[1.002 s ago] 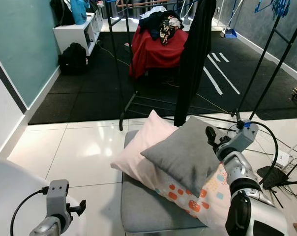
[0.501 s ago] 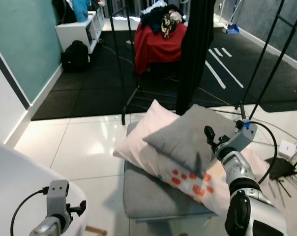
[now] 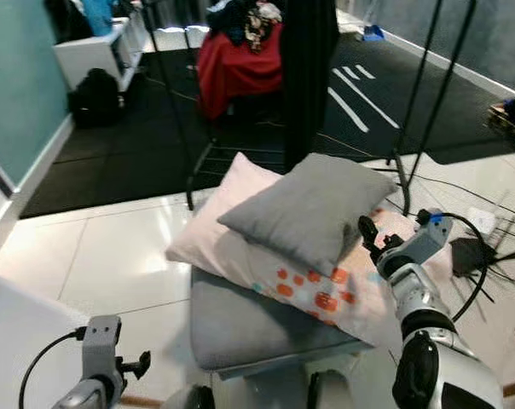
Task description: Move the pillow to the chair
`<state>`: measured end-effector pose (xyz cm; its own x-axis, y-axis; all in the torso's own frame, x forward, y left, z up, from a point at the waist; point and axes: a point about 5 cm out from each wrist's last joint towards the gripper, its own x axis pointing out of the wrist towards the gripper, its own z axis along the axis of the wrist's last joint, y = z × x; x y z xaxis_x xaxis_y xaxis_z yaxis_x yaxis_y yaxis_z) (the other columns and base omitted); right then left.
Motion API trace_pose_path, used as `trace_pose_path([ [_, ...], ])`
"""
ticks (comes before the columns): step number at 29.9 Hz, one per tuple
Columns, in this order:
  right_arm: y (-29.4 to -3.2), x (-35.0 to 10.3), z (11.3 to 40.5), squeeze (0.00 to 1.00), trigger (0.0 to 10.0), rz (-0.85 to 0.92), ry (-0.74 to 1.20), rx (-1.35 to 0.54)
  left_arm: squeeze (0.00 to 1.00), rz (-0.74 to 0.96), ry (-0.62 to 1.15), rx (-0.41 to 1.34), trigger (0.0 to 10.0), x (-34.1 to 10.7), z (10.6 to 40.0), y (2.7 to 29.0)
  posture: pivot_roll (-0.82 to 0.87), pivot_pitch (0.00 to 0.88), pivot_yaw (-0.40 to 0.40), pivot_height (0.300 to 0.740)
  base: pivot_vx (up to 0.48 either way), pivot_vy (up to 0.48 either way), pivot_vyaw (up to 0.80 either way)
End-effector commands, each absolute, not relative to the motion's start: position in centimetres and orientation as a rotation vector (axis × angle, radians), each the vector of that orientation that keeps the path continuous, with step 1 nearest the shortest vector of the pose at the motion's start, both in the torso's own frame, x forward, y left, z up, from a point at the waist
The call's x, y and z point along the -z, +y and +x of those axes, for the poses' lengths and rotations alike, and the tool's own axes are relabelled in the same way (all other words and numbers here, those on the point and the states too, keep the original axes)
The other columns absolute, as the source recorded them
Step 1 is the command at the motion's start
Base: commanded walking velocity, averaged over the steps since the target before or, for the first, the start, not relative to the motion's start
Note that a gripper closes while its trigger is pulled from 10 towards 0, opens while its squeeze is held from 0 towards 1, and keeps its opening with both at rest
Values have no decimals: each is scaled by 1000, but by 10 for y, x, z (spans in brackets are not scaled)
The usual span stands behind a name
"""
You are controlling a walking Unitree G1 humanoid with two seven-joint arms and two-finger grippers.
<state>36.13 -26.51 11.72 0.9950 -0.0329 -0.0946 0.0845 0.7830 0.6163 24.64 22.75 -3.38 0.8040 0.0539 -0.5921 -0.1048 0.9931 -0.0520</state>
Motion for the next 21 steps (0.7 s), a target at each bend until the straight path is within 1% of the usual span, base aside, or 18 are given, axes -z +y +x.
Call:
trace_pose_path([
  [1,-262,-121,364,0,10000,714,60,46,0,-65,654,-83,10000,38,240,231,-76,130,30,586,0,0,0],
  [8,-249,-116,363,0,10000,807,50,-64,0,-56,660,-79,10000,38,238,233,-61,137,34,586,0,0,0],
  [10,-248,-113,361,0,10000,841,54,-71,0,-54,663,-78,10000,39,237,233,-58,141,38,586,0,0,0],
  [14,-245,-109,360,0,10000,856,70,-85,0,-54,664,-78,10000,39,237,234,-55,144,41,586,0,0,0],
  [21,-230,-101,361,0,10000,896,149,-109,0,-49,666,-77,10000,40,235,234,-32,146,42,586,0,0,0],
])
